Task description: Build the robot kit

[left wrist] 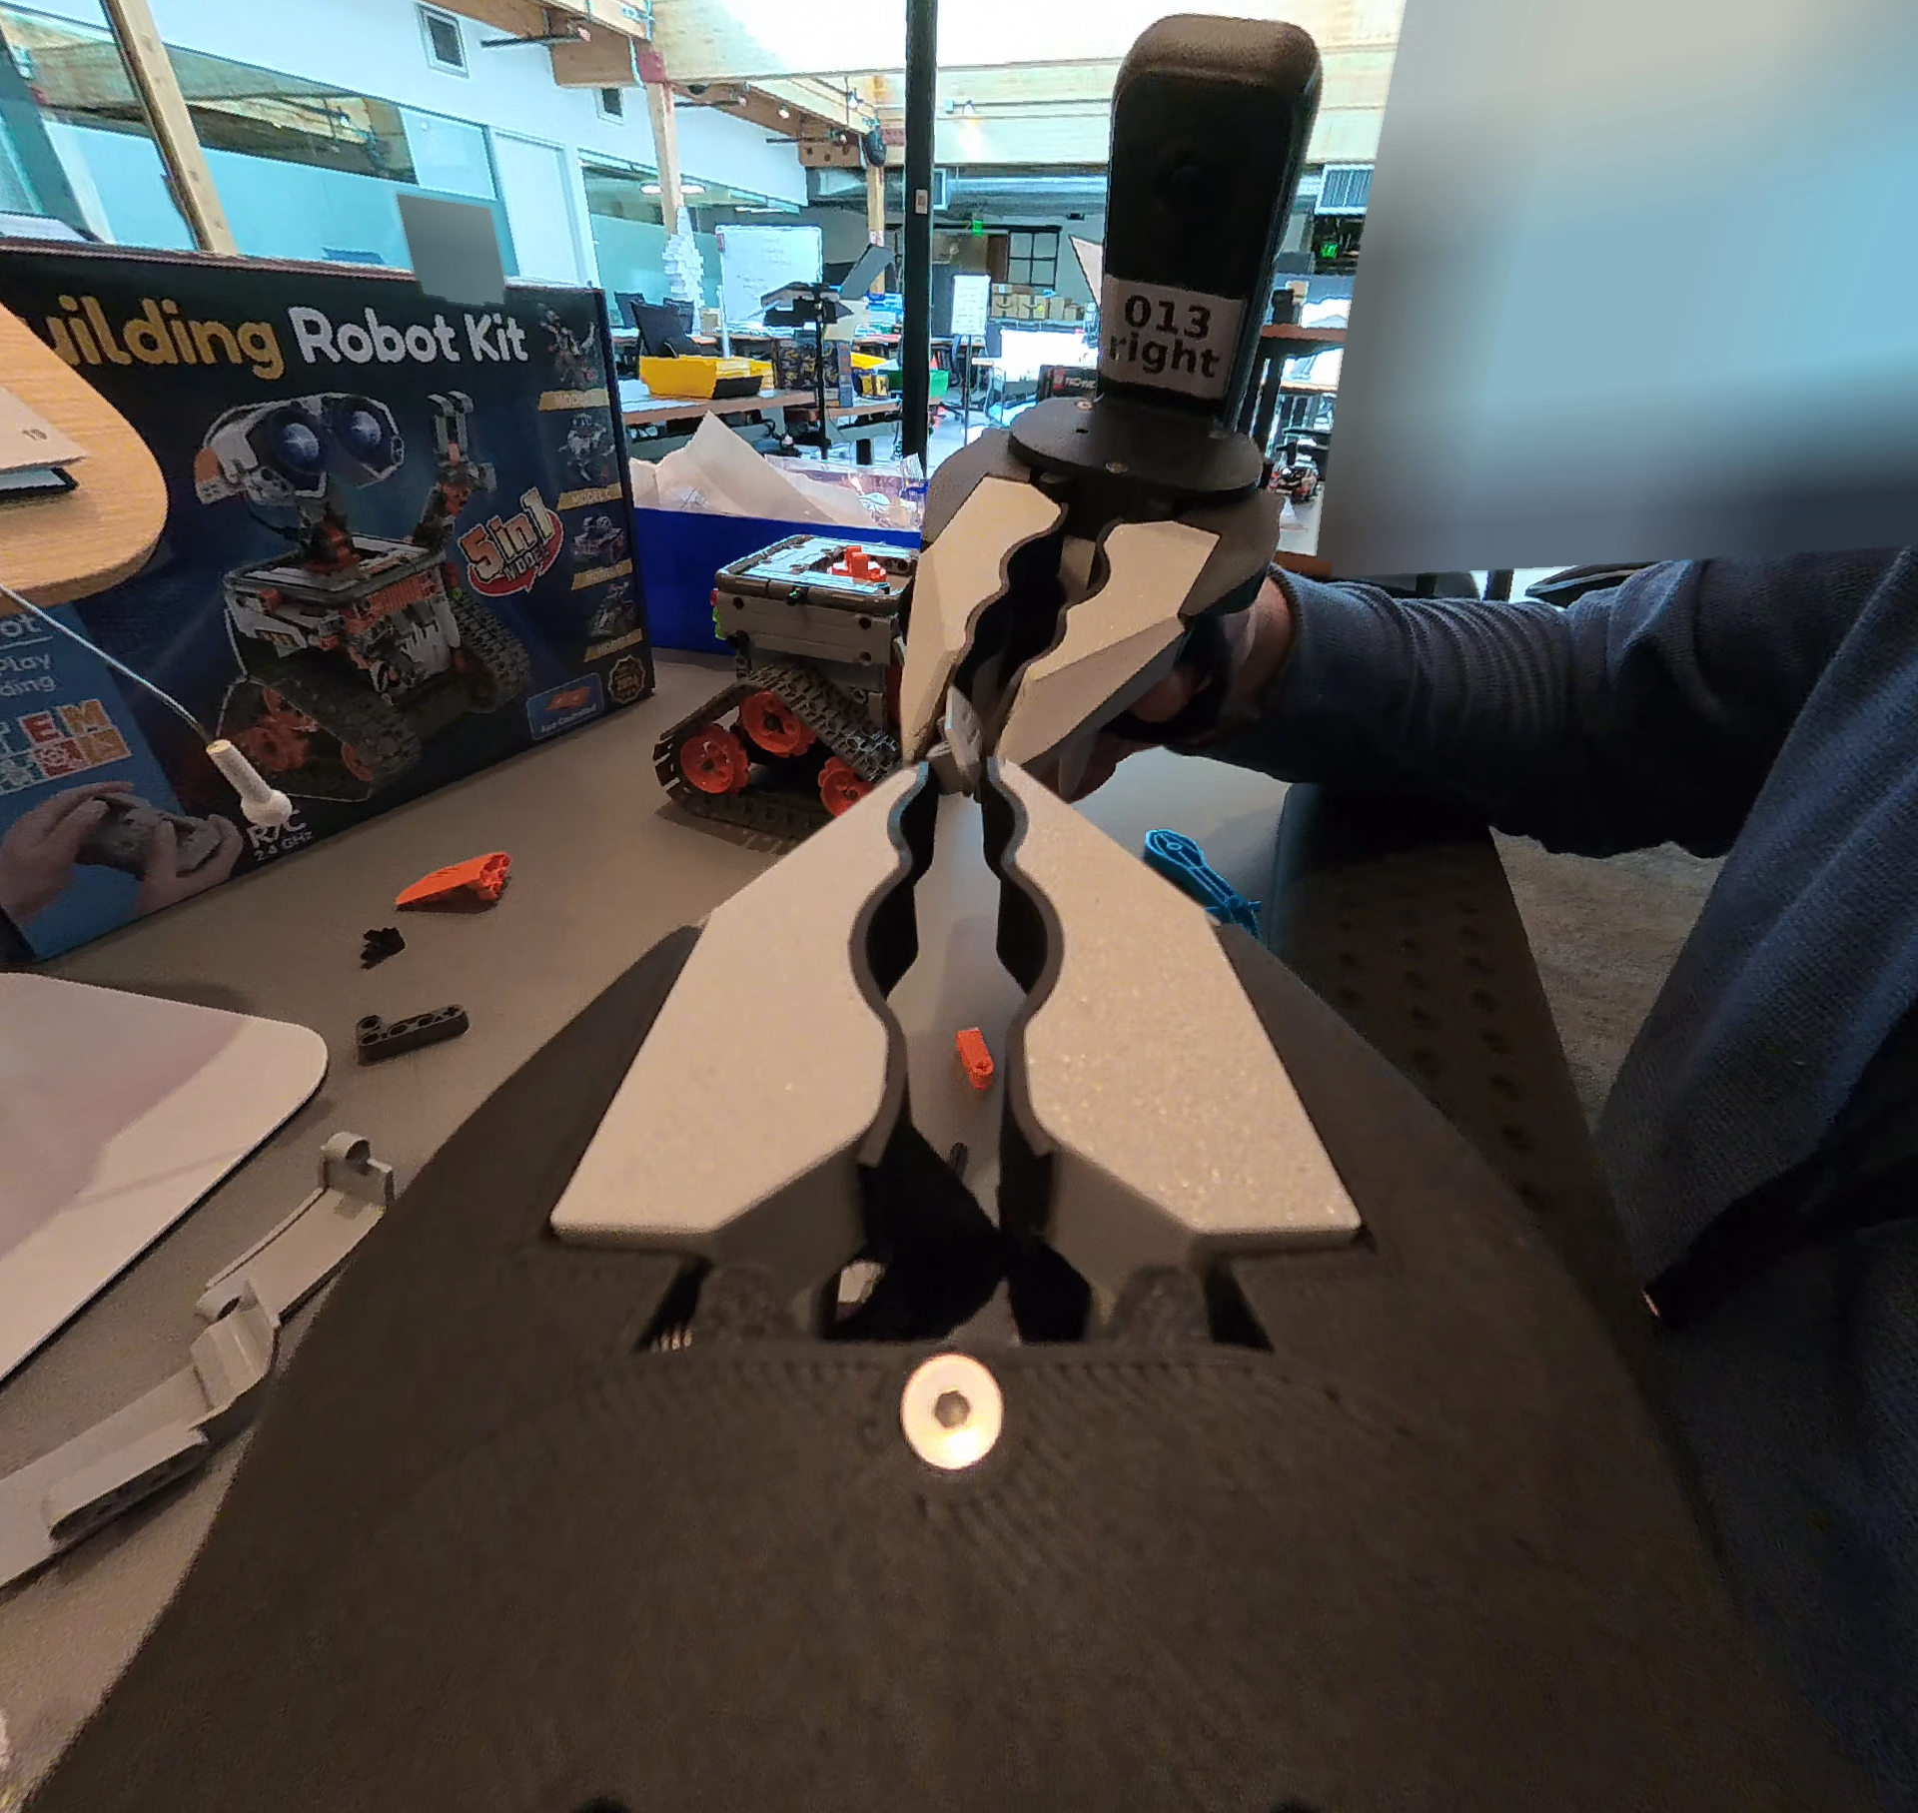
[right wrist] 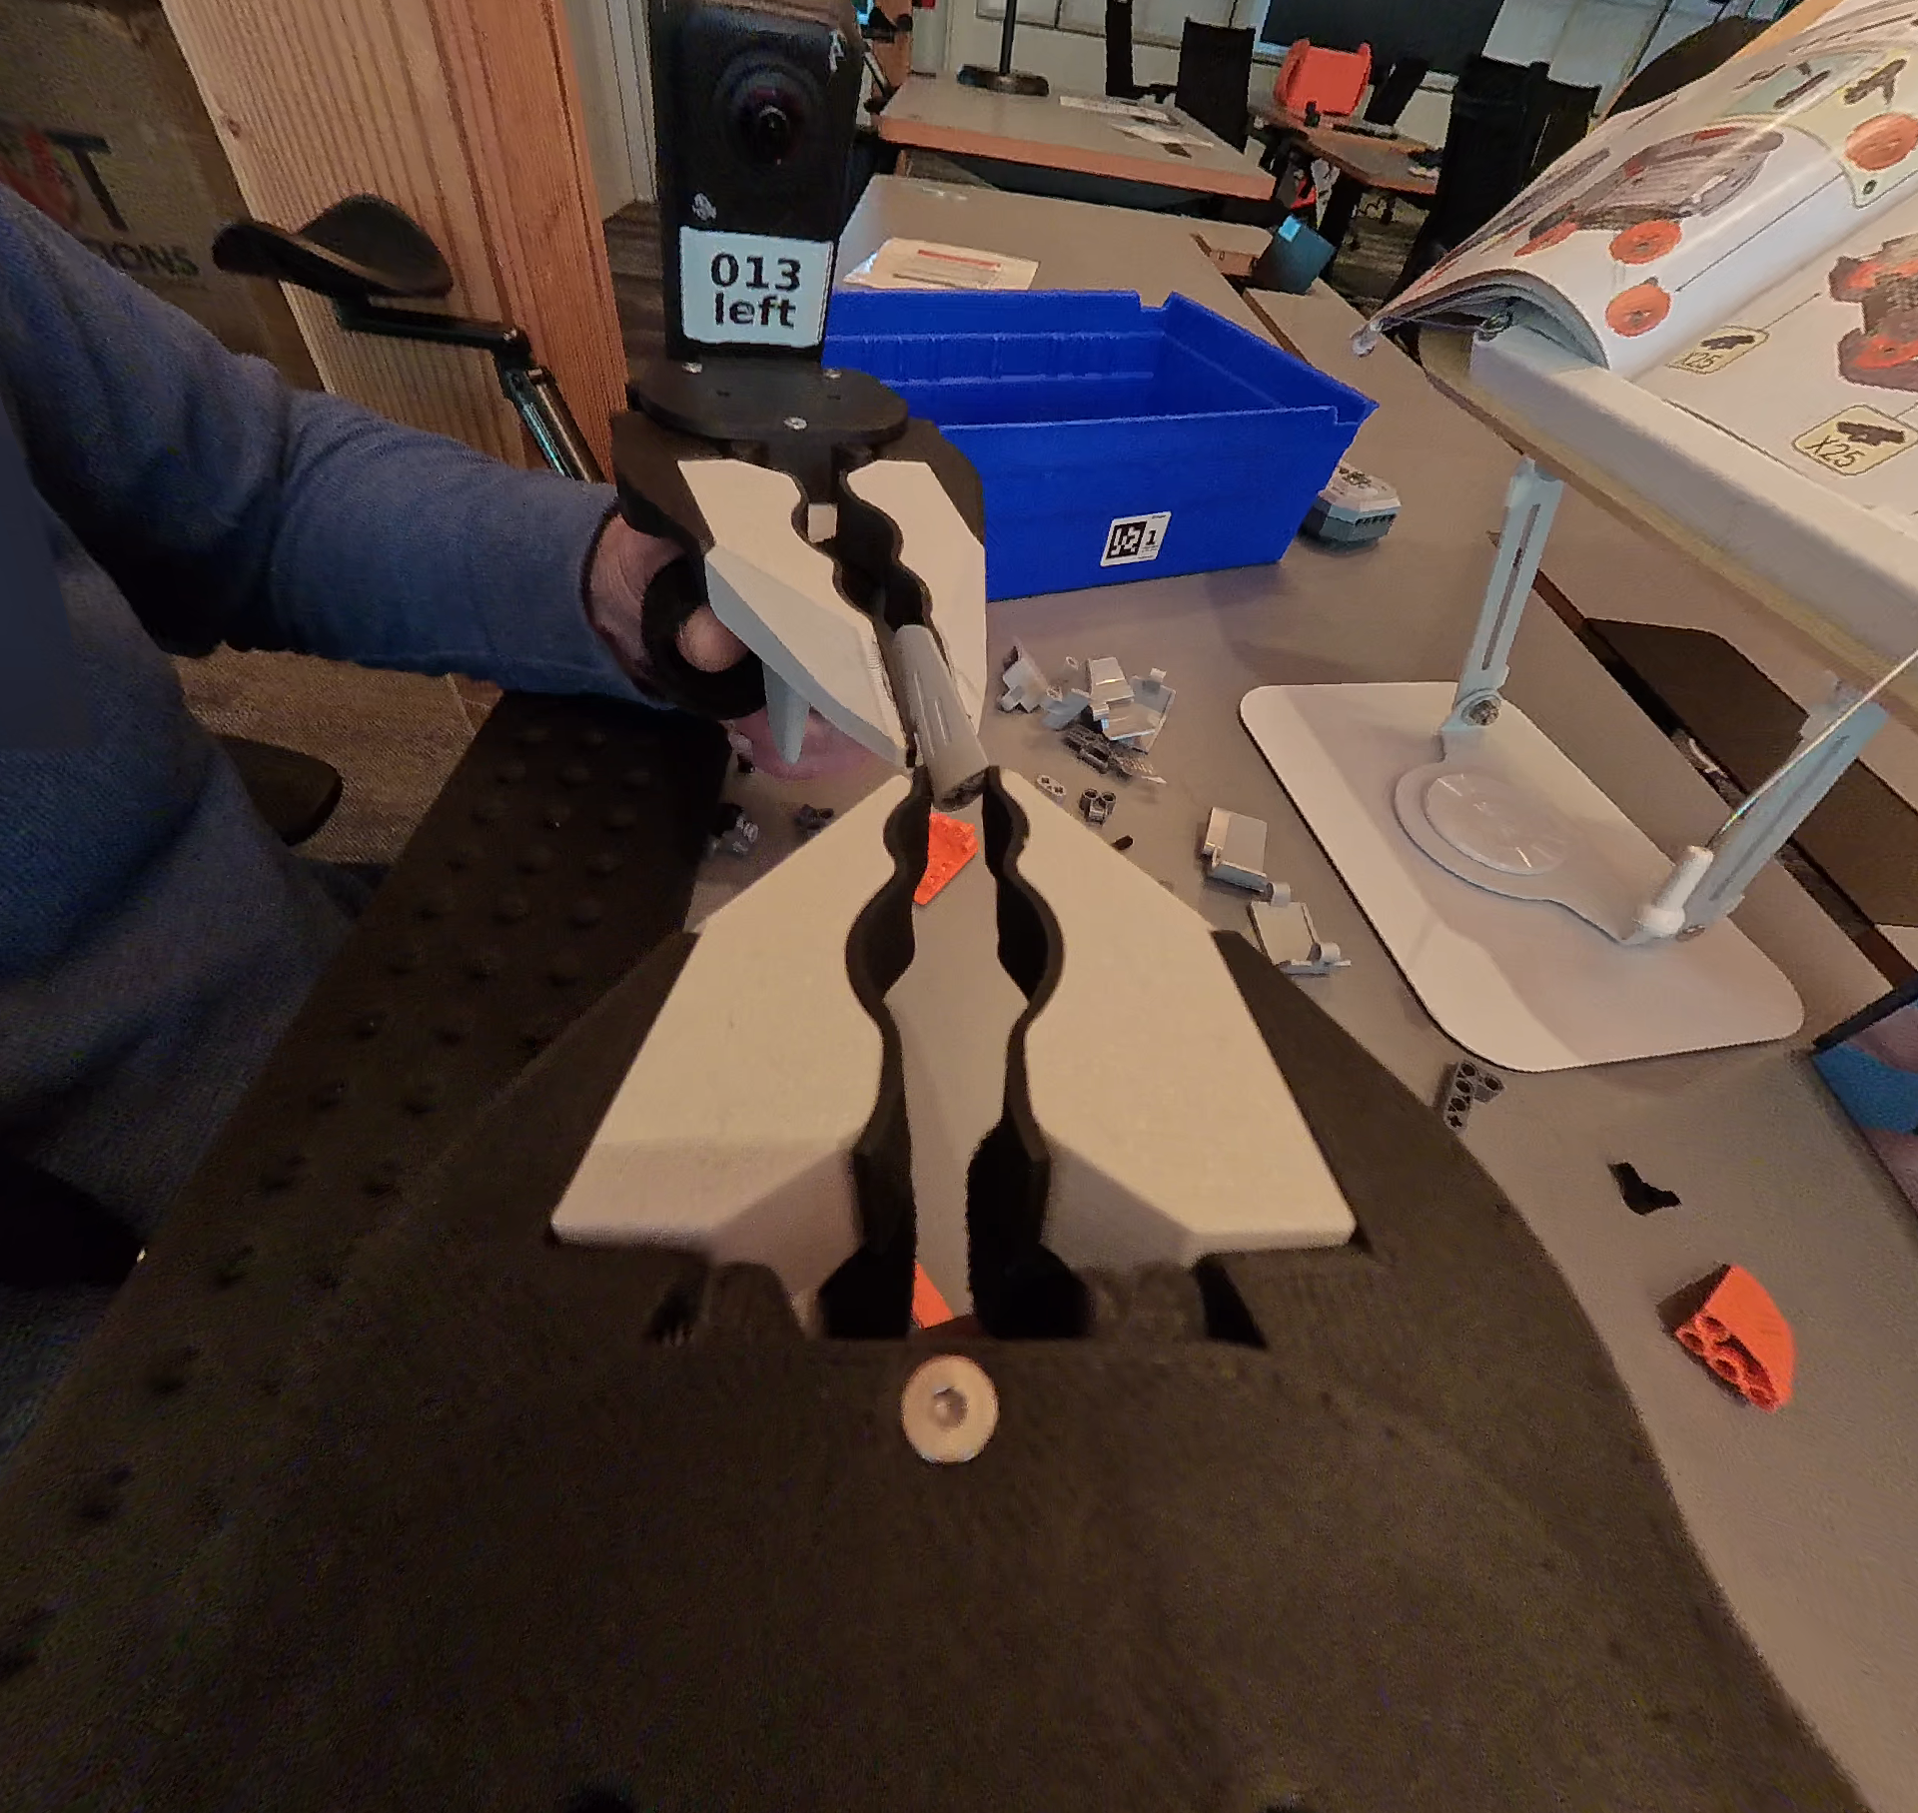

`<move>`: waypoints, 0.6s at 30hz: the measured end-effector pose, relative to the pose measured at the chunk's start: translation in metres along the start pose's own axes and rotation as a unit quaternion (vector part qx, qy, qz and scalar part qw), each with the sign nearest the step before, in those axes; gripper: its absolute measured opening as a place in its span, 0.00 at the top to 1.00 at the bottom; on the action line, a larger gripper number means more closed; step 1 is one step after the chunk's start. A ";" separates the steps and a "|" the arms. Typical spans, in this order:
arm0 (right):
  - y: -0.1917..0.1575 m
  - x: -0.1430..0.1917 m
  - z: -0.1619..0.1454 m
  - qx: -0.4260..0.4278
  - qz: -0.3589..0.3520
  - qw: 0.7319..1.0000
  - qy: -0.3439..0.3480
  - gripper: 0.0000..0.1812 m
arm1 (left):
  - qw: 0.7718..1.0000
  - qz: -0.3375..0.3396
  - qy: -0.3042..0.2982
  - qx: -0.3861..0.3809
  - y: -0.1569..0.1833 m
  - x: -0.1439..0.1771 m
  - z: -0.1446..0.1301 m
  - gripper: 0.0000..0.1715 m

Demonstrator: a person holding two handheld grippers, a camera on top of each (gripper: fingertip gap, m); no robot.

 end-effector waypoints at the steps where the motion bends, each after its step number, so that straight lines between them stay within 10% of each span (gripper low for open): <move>1: 0.000 0.000 0.000 0.004 0.000 1.000 -0.004 0.96 | 1.000 0.001 -0.004 -0.002 0.000 0.000 0.000 0.96; 18: -0.005 -0.006 -0.010 0.042 -0.014 0.998 -0.032 0.90 | 1.000 0.013 -0.025 0.013 0.001 0.014 -0.004 0.96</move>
Point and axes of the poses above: each gripper's, where its closed fingertips meet, x back along the fingers, z out of its top, y = z × x across the jaws, the point moved 10 cm from there along x, back along the fingers, and after that the axes turned 13 degrees about y, right-handed, at the moved point
